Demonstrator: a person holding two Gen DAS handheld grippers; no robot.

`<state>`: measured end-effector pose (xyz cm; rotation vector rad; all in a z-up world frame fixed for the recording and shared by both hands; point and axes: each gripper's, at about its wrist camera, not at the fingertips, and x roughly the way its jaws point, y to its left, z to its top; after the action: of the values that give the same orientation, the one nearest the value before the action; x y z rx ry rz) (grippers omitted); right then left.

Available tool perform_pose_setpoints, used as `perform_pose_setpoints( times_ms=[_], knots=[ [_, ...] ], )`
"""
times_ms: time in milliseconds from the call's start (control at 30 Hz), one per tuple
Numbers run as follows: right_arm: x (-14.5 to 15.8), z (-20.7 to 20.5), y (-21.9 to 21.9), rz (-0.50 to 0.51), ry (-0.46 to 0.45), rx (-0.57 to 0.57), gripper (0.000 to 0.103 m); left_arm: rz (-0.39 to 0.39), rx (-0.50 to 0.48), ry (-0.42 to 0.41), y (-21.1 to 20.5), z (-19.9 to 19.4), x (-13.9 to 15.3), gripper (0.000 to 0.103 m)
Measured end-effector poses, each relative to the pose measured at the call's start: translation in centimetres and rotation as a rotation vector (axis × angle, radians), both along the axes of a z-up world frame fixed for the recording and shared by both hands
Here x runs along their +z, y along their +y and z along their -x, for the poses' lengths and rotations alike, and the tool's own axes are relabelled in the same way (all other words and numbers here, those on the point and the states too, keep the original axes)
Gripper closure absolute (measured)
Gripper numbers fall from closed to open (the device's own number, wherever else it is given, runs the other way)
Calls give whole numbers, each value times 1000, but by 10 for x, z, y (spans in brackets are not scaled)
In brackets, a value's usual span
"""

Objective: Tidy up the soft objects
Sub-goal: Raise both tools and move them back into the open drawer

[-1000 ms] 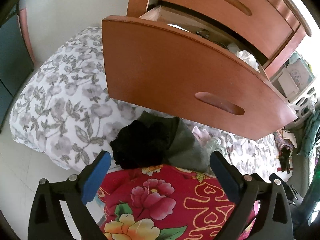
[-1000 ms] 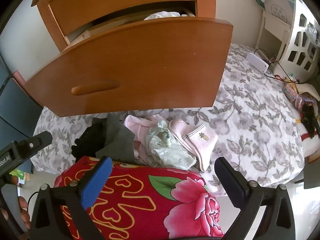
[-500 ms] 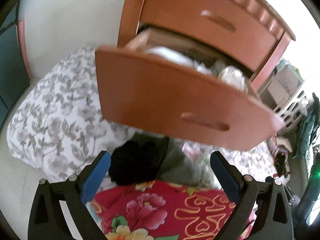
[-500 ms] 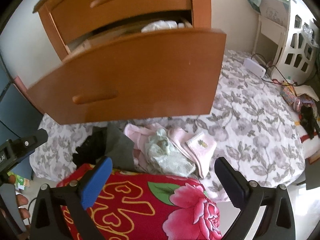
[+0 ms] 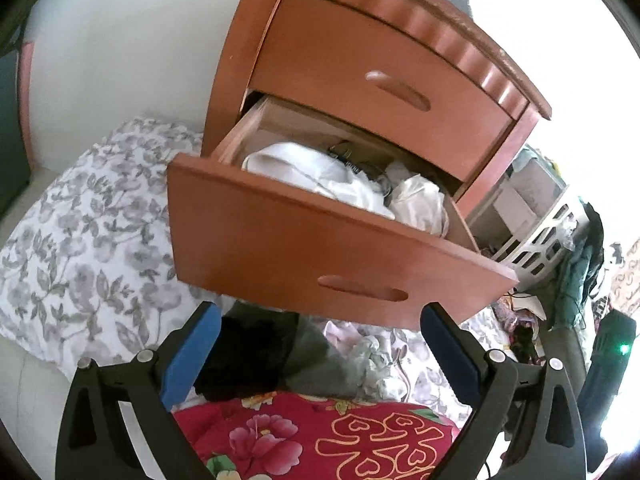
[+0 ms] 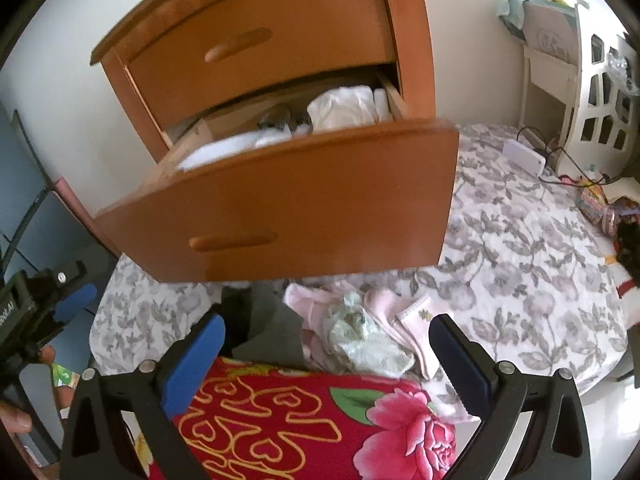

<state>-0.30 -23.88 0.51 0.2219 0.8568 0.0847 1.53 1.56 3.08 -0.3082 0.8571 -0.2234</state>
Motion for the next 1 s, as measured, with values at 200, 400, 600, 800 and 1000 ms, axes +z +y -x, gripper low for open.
perform_pose_setpoints(
  times_ms=[200,400,600,800,1000],
  knots=[
    [10,-7,0,40,-23,-3,0,4,-4,-30,1,-8,8,3],
    [22,-15,-2,74,-57,4,0,-7,-16,-72,-1,-20,24,3],
    [46,-25,-2,98,-114,26,0,-13,-29,-121,-2,-36,50,3],
    [78,-46,-7,101,-170,50,0,-32,-46,-140,-2,-66,80,3],
    [104,-74,-9,99,-182,95,0,-27,-55,-88,4,-102,95,3]
  ],
)
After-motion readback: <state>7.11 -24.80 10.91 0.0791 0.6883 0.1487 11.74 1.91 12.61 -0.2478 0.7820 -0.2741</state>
